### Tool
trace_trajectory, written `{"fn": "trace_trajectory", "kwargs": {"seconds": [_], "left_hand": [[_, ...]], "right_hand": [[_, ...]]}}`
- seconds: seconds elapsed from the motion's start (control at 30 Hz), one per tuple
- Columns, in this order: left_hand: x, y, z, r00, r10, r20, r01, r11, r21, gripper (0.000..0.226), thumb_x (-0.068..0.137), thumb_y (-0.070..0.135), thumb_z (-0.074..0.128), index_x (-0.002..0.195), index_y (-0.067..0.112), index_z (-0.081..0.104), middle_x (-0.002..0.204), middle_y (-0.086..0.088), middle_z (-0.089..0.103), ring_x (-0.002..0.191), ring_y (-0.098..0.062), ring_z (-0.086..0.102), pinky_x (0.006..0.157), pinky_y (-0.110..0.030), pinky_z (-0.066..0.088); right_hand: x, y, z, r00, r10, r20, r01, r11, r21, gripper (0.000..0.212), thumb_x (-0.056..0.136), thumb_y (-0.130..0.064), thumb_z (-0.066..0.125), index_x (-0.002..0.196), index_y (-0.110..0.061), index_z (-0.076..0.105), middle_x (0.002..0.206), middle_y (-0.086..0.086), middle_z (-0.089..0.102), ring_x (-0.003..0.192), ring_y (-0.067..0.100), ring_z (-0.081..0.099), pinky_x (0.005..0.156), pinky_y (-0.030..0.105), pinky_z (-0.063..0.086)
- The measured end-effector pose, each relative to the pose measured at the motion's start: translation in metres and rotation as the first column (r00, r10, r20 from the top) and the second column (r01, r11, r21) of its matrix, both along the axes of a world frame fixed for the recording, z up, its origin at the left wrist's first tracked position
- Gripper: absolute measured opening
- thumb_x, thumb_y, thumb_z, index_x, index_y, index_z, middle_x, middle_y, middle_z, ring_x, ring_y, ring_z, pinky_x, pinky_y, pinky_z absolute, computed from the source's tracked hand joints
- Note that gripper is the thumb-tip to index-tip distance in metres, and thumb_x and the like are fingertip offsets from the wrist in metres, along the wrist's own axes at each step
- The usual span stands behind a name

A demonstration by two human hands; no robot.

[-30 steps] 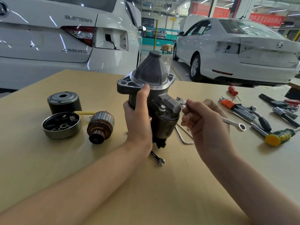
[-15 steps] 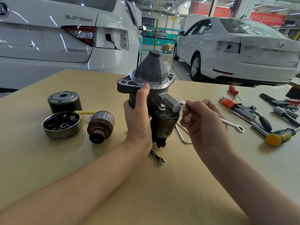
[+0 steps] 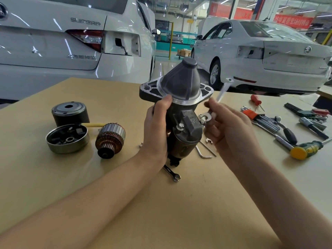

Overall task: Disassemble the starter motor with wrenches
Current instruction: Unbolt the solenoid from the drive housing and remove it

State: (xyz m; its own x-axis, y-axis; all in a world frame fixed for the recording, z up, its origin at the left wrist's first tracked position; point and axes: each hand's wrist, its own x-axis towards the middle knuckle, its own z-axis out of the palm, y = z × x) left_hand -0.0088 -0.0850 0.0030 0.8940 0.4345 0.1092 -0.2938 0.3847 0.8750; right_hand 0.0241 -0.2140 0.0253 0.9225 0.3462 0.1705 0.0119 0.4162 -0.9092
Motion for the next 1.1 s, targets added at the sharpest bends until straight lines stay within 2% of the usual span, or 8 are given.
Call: {"fn": "trace_trajectory", "kwargs": {"seconds": [0.13,0.23,0.33,0.5,0.7,0.87,1.0,1.1], "left_hand": [[0.001,0.002,-0.001,1.0,0.013,-0.014,-0.013,0.999,-0.03,0.097,0.052,0.064,0.065,0.13,0.008,0.053,0.126,-0.022,0.061,0.117,-0.039,0.06,0.102,-0.059,0.045],[0.001,0.001,-0.005,0.997,0.08,0.008,-0.079,0.995,-0.056,0.094,0.054,0.064,0.066,0.131,0.011,0.052,0.123,-0.017,0.064,0.114,-0.032,0.063,0.101,-0.054,0.049],[0.001,0.001,-0.005,0.993,0.116,0.026,-0.114,0.99,-0.084,0.094,0.054,0.061,0.067,0.13,0.009,0.051,0.125,-0.02,0.062,0.115,-0.034,0.062,0.1,-0.054,0.049],[0.001,-0.001,-0.005,0.992,0.113,0.048,-0.11,0.992,-0.069,0.096,0.056,0.06,0.067,0.131,0.004,0.049,0.126,-0.025,0.059,0.116,-0.038,0.06,0.099,-0.057,0.049],[0.001,-0.001,-0.007,0.991,0.122,0.058,-0.119,0.992,-0.044,0.096,0.057,0.061,0.065,0.13,0.0,0.048,0.125,-0.027,0.058,0.114,-0.04,0.06,0.089,-0.044,0.054],[0.003,0.001,-0.006,0.991,0.127,0.044,-0.122,0.988,-0.097,0.094,0.055,0.06,0.067,0.131,0.007,0.05,0.125,-0.021,0.062,0.113,-0.035,0.063,0.096,-0.052,0.052],[0.005,0.002,-0.007,0.992,0.123,0.028,-0.12,0.987,-0.105,0.096,0.054,0.061,0.068,0.131,0.007,0.05,0.125,-0.02,0.063,0.113,-0.034,0.063,0.096,-0.05,0.053],[0.007,0.004,-0.007,0.996,0.091,-0.005,-0.091,0.991,-0.094,0.097,0.052,0.063,0.067,0.131,0.009,0.052,0.124,-0.017,0.064,0.115,-0.032,0.063,0.101,-0.053,0.048]], "right_hand": [[0.006,-0.001,0.002,0.99,-0.063,-0.129,0.09,0.973,0.212,0.025,0.094,-0.012,0.052,0.069,-0.01,0.053,0.05,-0.001,0.05,0.037,0.005,0.041,0.037,0.015,0.034],[0.004,0.002,0.0,0.988,-0.074,-0.135,0.103,0.968,0.228,0.015,0.086,-0.003,0.058,0.074,-0.008,0.052,0.051,0.004,0.059,0.04,0.006,0.055,0.037,0.014,0.041],[0.001,0.006,-0.006,0.995,-0.024,-0.094,0.046,0.971,0.233,0.022,0.07,-0.006,0.067,0.075,-0.01,0.047,0.056,0.008,0.065,0.046,0.01,0.063,0.039,0.015,0.046],[-0.001,0.01,-0.012,0.998,-0.008,-0.055,0.022,0.968,0.249,0.032,0.08,0.001,0.06,0.062,-0.013,0.038,0.054,0.008,0.06,0.041,0.01,0.055,0.04,0.017,0.044],[-0.005,0.011,-0.014,0.998,-0.056,-0.009,0.057,0.967,0.25,0.036,0.083,0.008,0.055,0.057,-0.014,0.041,0.051,0.007,0.058,0.04,0.013,0.052,0.04,0.018,0.041],[-0.005,0.015,-0.017,0.998,-0.059,-0.037,0.066,0.967,0.247,0.04,0.084,0.008,0.054,0.054,-0.015,0.042,0.053,0.008,0.058,0.04,0.012,0.05,0.041,0.019,0.041],[-0.002,0.012,-0.015,0.997,-0.038,-0.061,0.049,0.982,0.183,0.037,0.084,0.003,0.059,0.056,-0.015,0.041,0.051,0.006,0.056,0.039,0.01,0.046,0.041,0.019,0.04],[0.0,0.009,-0.009,0.996,-0.015,-0.092,0.028,0.99,0.141,0.026,0.07,-0.005,0.07,0.063,-0.015,0.047,0.051,0.003,0.054,0.038,0.007,0.042,0.037,0.017,0.038]]}}
